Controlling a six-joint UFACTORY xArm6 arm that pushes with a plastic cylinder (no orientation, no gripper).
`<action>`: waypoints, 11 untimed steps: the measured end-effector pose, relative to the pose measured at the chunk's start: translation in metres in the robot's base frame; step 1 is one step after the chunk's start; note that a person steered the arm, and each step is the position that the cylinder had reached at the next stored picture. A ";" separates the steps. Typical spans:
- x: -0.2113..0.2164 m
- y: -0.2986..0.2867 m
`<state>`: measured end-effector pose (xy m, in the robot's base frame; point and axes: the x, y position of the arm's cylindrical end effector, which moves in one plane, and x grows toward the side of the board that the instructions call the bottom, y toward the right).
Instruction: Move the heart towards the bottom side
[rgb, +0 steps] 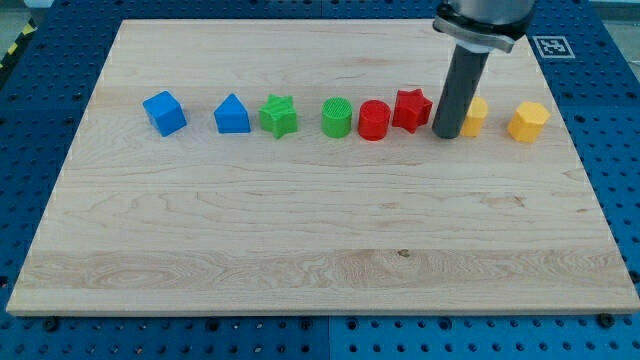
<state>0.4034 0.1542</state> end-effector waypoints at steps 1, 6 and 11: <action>-0.028 0.002; -0.036 0.069; 0.066 0.006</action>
